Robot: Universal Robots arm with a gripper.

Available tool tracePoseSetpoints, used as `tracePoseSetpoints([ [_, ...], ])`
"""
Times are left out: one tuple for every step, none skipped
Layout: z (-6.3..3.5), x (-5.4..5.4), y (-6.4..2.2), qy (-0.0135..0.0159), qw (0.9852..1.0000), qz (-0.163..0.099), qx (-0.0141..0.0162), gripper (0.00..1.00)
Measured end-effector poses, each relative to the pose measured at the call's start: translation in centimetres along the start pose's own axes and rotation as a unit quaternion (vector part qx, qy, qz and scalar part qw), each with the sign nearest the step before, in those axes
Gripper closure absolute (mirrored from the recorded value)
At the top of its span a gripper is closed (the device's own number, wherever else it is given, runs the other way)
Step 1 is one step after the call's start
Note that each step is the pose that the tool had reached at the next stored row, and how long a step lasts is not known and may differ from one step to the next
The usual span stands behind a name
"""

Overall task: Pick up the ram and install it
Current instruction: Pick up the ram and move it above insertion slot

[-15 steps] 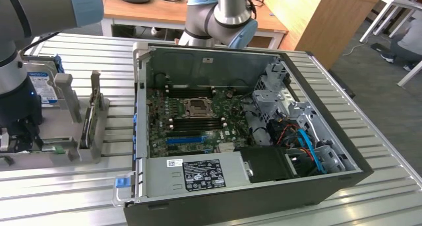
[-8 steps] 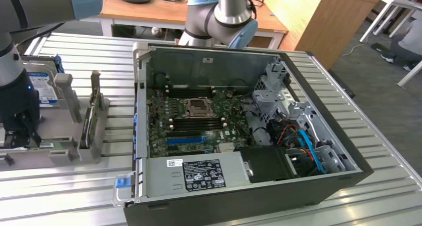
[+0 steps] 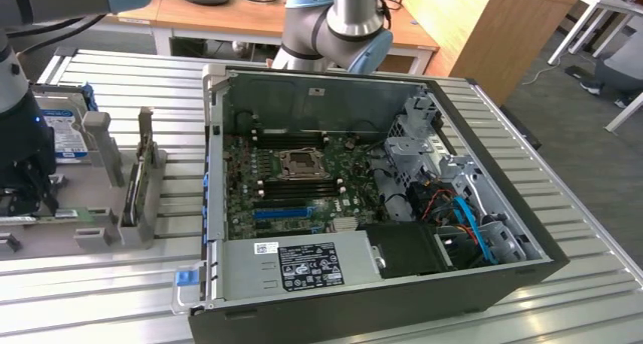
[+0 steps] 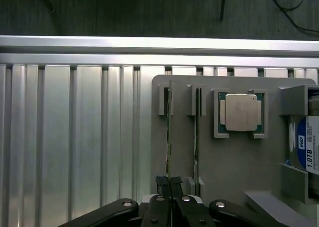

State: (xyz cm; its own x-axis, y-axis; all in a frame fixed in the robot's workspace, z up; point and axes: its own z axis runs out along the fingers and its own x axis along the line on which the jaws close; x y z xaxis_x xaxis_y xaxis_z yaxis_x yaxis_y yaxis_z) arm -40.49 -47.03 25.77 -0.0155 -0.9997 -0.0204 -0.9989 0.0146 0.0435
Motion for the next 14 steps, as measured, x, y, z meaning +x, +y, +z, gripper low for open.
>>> tracePoseSetpoints([
  [-0.22,0.0,0.01,0.0000,1.0000,0.000,0.0000,0.89],
  [-0.44,0.0,0.02,0.0000,1.0000,0.000,0.0000,0.89],
  [-0.66,0.0,0.03,0.0001,1.0000,0.000,0.0000,0.89],
  [-0.87,0.0,0.04,0.0000,1.0000,0.000,0.0000,0.89],
  [-1.07,0.0,0.05,0.0000,1.0000,0.000,0.0000,0.89],
  [-1.22,0.0,0.05,0.0000,1.0000,0.000,0.0000,0.89],
  [-1.37,0.0,0.06,0.0000,1.0000,0.000,0.0000,0.89],
  [-1.55,0.0,0.07,0.0000,1.0000,0.000,0.0000,0.89],
  [-1.74,0.0,0.08,0.0000,1.0000,0.000,0.0000,0.89],
  [-1.89,0.0,0.08,0.0000,1.0000,0.000,0.0000,0.89],
  [-2.03,0.0,0.09,0.0000,1.0000,0.000,0.0000,0.89],
  [-2.18,0.0,0.10,0.0000,1.0000,0.000,0.0000,0.89],
  [-2.36,0.0,0.10,0.0000,1.0000,0.000,0.0000,0.89],
  [-2.50,-0.1,0.11,0.0000,1.0000,0.000,0.0000,0.89],
])
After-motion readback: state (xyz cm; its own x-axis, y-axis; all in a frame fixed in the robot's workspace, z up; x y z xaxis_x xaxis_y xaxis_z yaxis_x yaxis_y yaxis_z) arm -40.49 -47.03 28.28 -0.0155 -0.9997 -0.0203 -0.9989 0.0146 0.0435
